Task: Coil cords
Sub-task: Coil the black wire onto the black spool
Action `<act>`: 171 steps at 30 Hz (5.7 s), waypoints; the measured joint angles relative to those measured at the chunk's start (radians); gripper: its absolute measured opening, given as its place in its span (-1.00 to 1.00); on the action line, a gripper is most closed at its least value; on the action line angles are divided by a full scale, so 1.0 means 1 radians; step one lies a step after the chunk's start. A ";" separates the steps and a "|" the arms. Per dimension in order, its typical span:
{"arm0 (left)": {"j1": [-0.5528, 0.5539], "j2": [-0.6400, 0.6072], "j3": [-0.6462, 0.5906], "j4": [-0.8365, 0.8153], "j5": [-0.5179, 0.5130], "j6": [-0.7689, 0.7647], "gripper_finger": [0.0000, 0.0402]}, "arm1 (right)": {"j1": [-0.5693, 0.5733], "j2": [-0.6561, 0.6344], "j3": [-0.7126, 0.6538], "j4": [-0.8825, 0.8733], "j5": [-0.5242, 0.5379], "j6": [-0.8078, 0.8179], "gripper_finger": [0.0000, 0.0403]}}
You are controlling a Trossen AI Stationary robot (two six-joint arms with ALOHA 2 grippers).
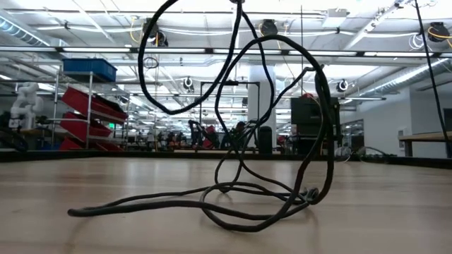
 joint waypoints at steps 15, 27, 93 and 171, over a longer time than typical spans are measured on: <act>-0.020 0.000 -0.001 0.106 -0.002 0.018 -0.96 | 0.001 0.006 0.000 0.053 -0.064 0.046 -1.00; -0.021 0.000 -0.001 0.152 -0.073 0.017 -0.96 | 0.016 0.006 0.000 0.004 -0.140 0.100 -1.00; -0.055 -0.096 0.001 -0.413 -0.721 -0.427 -0.96 | 0.500 -0.170 -0.011 -0.661 1.059 1.126 -0.53; -0.044 -0.150 0.001 -0.579 -0.721 -0.610 -0.96 | 0.652 0.445 -0.250 0.353 1.846 1.284 -0.99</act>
